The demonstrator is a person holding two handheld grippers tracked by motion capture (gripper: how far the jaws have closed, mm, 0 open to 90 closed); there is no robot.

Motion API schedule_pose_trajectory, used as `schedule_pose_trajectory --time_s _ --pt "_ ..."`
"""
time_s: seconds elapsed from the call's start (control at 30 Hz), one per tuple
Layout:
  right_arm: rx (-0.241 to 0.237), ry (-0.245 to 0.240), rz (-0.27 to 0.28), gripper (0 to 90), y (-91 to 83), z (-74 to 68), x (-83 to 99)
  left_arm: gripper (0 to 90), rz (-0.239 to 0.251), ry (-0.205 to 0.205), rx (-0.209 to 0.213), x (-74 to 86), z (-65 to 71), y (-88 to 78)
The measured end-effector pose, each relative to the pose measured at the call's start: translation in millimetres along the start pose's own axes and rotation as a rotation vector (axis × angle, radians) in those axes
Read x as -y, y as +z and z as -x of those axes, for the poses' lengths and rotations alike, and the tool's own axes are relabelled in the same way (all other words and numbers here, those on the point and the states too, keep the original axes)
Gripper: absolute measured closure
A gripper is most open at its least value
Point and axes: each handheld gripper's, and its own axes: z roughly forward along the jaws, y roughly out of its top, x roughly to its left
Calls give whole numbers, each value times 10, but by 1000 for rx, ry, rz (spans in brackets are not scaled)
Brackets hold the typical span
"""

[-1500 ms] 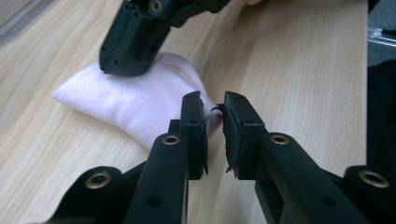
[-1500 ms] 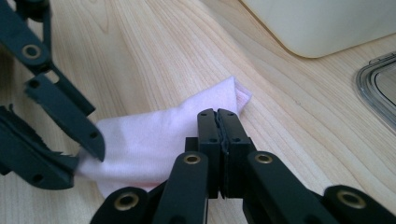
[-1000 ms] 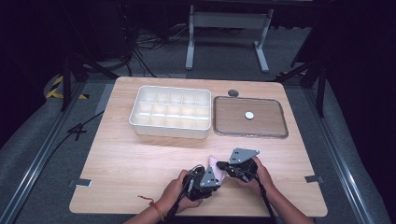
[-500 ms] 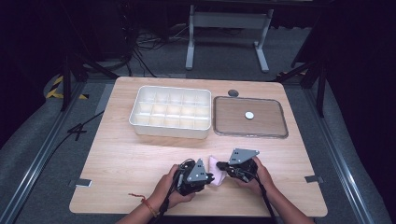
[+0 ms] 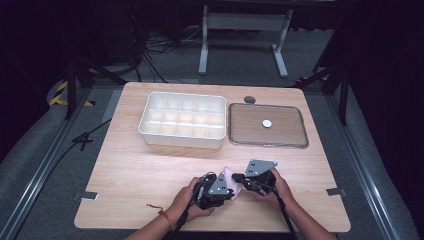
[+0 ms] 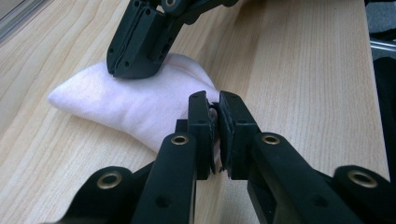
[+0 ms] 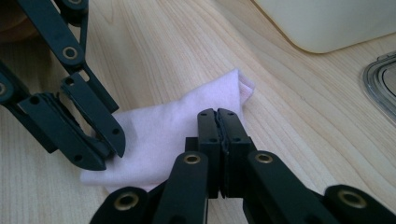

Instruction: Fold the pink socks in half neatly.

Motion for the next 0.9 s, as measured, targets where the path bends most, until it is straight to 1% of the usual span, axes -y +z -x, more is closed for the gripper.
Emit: schedule_pose_trajectory --time_s 0.03,0.07,0.23,0.27,0.3,0.4,0.43,0.47,0.5,0.57,0.67,0.73,0.77,0.87,0.9 --pt "2 -1 0 893 -1 1 0 837 4 2 -3 2 13 5" --pt "2 -1 -1 892 -3 2 1 839 0 18 -13 -1 23 6" --pt "5 -2 -5 863 -34 20 12 847 10 9 -12 7 18 19" --pt "6 5 -8 855 -51 30 20 846 14 3 -13 7 21 24" --pt "5 11 -9 845 -64 40 27 846 18 6 -15 5 20 29" --pt "17 30 -12 787 -104 71 38 844 14 2 -12 2 15 28" --pt "34 45 -8 752 -134 87 45 844 15 -1 -9 2 14 28" --pt "34 45 -8 752 -134 87 45 844 16 0 -8 2 11 28" --pt "39 48 -2 733 -147 91 47 843 15 -2 -8 4 10 28" --pt "63 60 14 680 -187 105 40 842 15 -4 -10 3 15 29" --pt "75 78 35 656 -228 111 21 841 14 -1 -12 2 14 30" --pt "61 91 53 620 -241 104 4 840 13 -4 -13 1 16 30" --pt "56 98 53 592 -235 92 -7 839 13 -2 -16 -1 19 31" --pt "27 114 48 562 -189 58 -27 832 9 0 -19 -4 27 29" --pt "25 114 36 543 -157 44 -30 831 9 -1 -19 -4 28 28"
